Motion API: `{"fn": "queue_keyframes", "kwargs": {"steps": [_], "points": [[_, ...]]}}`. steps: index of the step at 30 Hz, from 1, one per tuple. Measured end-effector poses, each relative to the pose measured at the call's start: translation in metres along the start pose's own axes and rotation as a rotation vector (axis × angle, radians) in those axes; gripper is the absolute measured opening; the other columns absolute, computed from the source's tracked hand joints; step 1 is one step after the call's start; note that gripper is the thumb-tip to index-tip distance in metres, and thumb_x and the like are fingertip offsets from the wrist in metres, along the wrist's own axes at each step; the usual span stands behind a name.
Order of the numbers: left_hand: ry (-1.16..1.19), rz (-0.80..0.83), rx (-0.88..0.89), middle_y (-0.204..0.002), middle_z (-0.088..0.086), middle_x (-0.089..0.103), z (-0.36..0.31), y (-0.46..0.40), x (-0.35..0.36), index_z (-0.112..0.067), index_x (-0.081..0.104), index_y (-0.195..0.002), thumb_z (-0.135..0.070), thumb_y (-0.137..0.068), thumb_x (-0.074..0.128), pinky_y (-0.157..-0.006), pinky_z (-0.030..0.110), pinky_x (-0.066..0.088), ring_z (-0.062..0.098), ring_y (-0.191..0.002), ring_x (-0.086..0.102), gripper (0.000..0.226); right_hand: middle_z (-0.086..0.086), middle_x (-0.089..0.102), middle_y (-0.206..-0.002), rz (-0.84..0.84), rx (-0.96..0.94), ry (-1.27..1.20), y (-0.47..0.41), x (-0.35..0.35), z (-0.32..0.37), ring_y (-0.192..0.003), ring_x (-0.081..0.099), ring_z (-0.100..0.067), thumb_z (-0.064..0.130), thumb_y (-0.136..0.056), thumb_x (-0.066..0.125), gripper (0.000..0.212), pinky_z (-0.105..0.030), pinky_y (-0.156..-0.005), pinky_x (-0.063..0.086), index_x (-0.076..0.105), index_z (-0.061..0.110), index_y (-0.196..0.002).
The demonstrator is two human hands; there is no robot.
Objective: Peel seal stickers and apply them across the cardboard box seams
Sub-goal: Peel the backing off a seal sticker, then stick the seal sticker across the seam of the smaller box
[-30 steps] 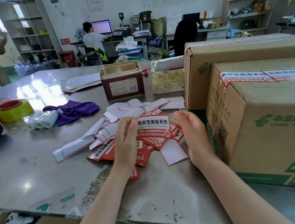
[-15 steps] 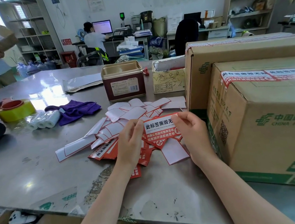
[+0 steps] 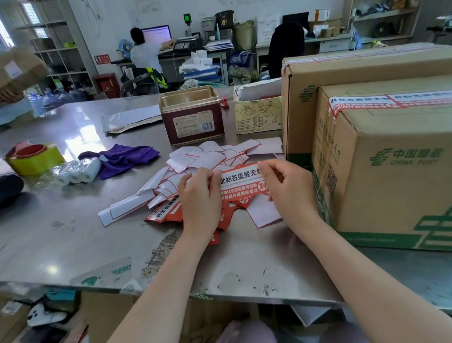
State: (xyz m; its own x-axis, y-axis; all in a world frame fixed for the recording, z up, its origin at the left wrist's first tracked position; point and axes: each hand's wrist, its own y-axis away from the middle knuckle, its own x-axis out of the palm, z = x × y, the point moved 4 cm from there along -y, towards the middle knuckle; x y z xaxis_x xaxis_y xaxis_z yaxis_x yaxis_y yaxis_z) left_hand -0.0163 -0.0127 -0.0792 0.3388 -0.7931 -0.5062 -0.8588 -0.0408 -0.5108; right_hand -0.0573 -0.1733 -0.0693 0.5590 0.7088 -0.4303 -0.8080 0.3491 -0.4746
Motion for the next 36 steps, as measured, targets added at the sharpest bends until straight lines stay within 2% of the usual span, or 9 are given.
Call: {"fn": "queue_keyframes", "kwargs": {"steps": [3,10,17,22,24,26,30,34,36], "points": [[-0.003,-0.019,-0.01,-0.093,0.008,0.064,-0.001,0.004,-0.002,-0.009,0.057,-0.086,-0.029,-0.098,0.045,-0.096,0.038,0.035,0.025,-0.105,0.048,0.026,0.003,0.069,-0.096,-0.01,-0.07,0.096,0.005,-0.005,0.012,-0.079,0.062,-0.011,0.038,-0.094,0.048,0.031,-0.033,-0.063,0.056,0.066,0.018,-0.11],[0.032,-0.104,0.068,-0.074,0.004,0.058,-0.019,0.012,-0.015,-0.01,0.05,-0.075,-0.024,-0.099,0.044,-0.093,0.037,0.033,0.019,-0.077,0.045,0.028,0.001,0.07,-0.084,-0.047,-0.187,0.199,0.012,-0.027,0.043,-0.07,0.061,-0.013,0.035,-0.096,0.045,0.03,-0.032,-0.056,0.05,0.066,0.014,-0.093],[0.05,-0.135,0.138,-0.072,-0.004,0.05,-0.055,0.015,-0.031,-0.013,0.044,-0.073,-0.026,-0.1,0.04,-0.088,0.035,0.033,0.015,-0.074,0.042,0.03,-0.001,0.069,-0.076,-0.156,-0.31,0.316,0.023,-0.063,0.082,-0.065,0.061,-0.017,0.034,-0.097,0.044,0.034,-0.035,-0.055,0.052,0.067,0.012,-0.084],[0.071,-0.125,0.165,-0.074,-0.004,0.053,-0.08,0.01,-0.029,-0.016,0.043,-0.074,-0.031,-0.1,0.038,-0.085,0.034,0.034,0.02,-0.078,0.048,0.03,-0.002,0.068,-0.077,-0.207,-0.356,0.387,0.021,-0.091,0.102,-0.069,0.06,-0.02,0.033,-0.096,0.045,0.033,-0.039,-0.06,0.053,0.065,0.011,-0.081],[0.069,-0.11,0.194,-0.079,-0.004,0.053,-0.095,0.005,-0.026,-0.017,0.043,-0.076,-0.034,-0.1,0.036,-0.08,0.024,0.028,0.024,-0.087,0.053,0.031,-0.002,0.068,-0.077,-0.223,-0.355,0.403,0.018,-0.107,0.106,-0.068,0.061,-0.02,0.033,-0.096,0.044,0.033,-0.039,-0.059,0.053,0.065,0.012,-0.083],[0.074,-0.097,0.23,-0.08,-0.002,0.055,-0.113,0.001,-0.024,-0.017,0.043,-0.076,-0.034,-0.1,0.036,-0.078,0.021,0.026,0.024,-0.088,0.056,0.03,-0.002,0.068,-0.076,-0.251,-0.354,0.39,0.015,-0.124,0.109,-0.067,0.062,-0.02,0.033,-0.096,0.045,0.032,-0.041,-0.057,0.054,0.066,0.012,-0.085],[0.088,-0.117,0.294,-0.088,0.001,0.064,-0.157,-0.003,-0.018,-0.016,0.048,-0.081,-0.037,-0.1,0.033,-0.091,0.03,0.036,0.019,-0.089,0.055,0.032,-0.002,0.066,-0.071,-0.27,-0.29,0.353,0.006,-0.167,0.109,-0.06,0.061,-0.019,0.029,-0.096,0.047,0.03,-0.039,-0.054,0.054,0.067,0.01,-0.083],[0.095,-0.095,0.383,-0.079,-0.01,0.052,-0.211,0.002,-0.007,-0.015,0.048,-0.082,-0.032,-0.101,0.036,-0.098,0.037,0.033,0.011,-0.076,0.046,0.028,-0.008,0.065,-0.071,-0.296,-0.154,0.307,-0.012,-0.215,0.093,-0.063,0.06,-0.022,0.031,-0.095,0.047,0.034,-0.038,-0.056,0.05,0.064,0.008,-0.075],[0.101,-0.051,0.393,-0.083,-0.009,0.051,-0.233,0.005,0.003,-0.01,0.054,-0.09,-0.029,-0.101,0.036,-0.099,0.036,0.031,0.009,-0.079,0.04,0.029,-0.008,0.064,-0.071,-0.312,-0.074,0.298,-0.02,-0.236,0.08,-0.063,0.057,-0.022,0.031,-0.094,0.047,0.036,-0.039,-0.058,0.049,0.061,0.008,-0.07]]}}
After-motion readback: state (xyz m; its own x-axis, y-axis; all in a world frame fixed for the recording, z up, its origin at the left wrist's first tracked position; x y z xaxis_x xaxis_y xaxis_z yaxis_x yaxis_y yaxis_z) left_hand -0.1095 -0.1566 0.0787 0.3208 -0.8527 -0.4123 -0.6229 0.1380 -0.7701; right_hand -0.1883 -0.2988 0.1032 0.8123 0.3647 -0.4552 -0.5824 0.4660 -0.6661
